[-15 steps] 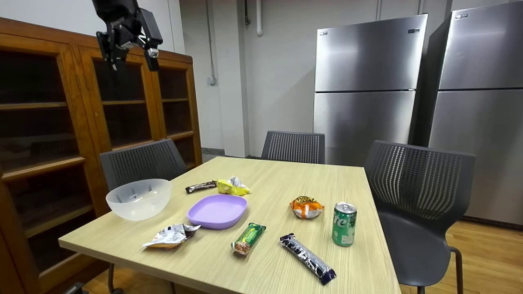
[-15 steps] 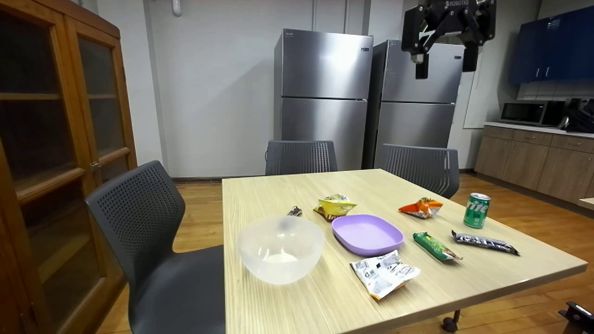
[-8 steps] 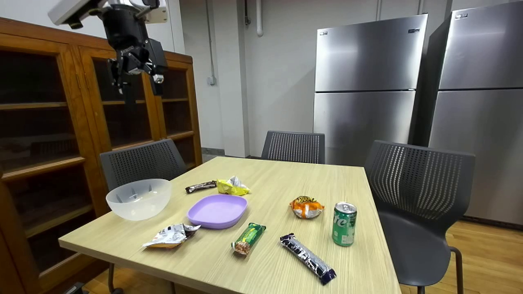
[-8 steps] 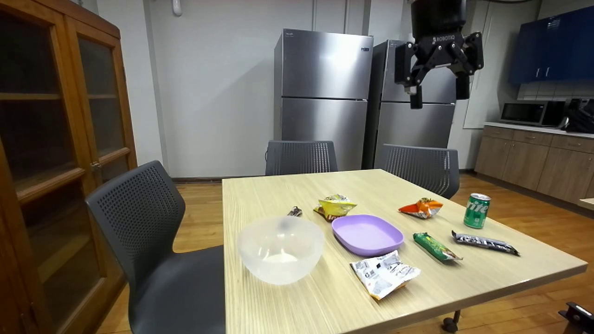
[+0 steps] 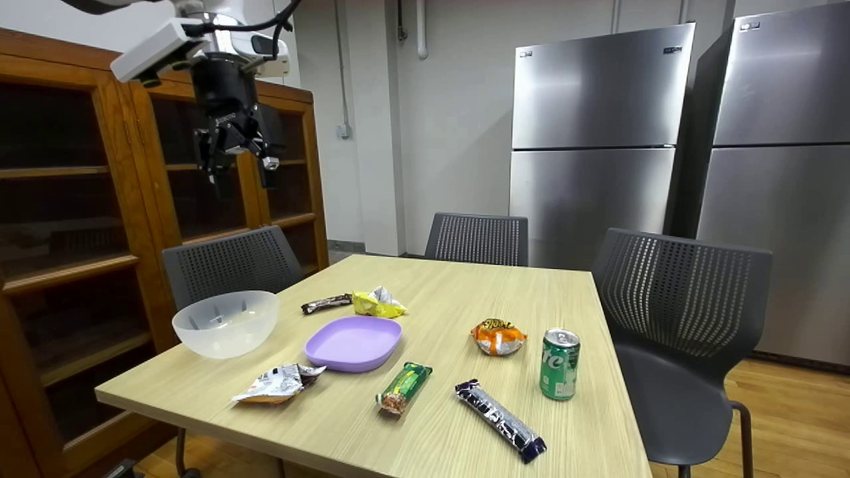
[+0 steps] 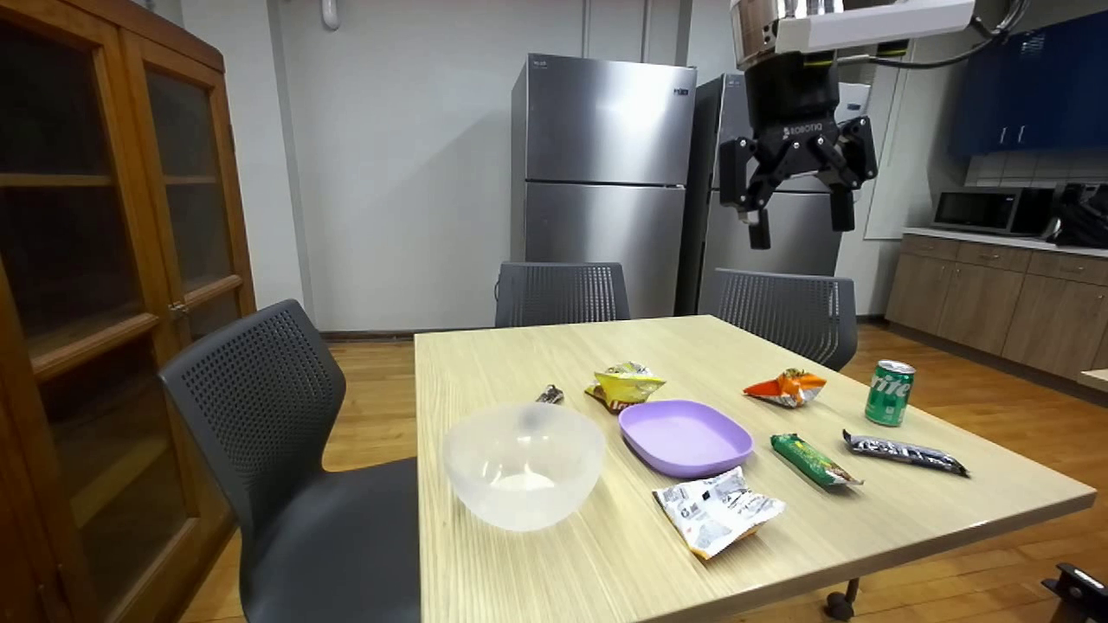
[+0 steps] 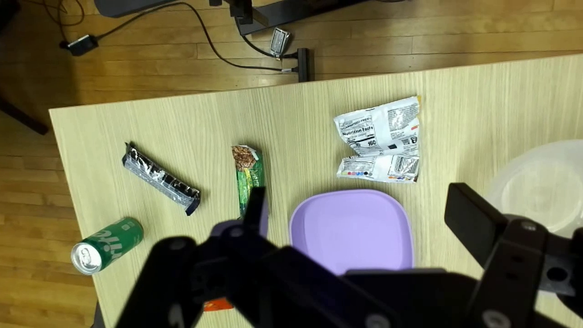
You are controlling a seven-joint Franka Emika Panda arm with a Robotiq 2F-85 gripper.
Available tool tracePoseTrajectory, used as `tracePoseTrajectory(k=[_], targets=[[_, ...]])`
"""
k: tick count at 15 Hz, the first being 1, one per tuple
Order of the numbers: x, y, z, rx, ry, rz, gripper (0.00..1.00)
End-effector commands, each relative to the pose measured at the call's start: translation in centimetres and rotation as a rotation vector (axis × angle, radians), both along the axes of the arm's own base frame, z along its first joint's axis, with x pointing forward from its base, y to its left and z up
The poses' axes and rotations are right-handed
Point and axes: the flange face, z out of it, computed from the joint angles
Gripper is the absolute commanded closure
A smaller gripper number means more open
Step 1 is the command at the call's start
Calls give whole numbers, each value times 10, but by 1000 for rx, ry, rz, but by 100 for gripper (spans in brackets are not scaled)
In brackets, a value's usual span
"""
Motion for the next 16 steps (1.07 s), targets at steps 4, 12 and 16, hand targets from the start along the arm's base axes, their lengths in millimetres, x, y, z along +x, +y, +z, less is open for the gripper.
tracePoseTrajectory(k=[4, 12, 16], targets=[[1, -2, -3, 1, 8, -4, 0], [14, -7, -15, -12, 9, 38, 0], [39, -5, -53, -32, 29, 248, 0]])
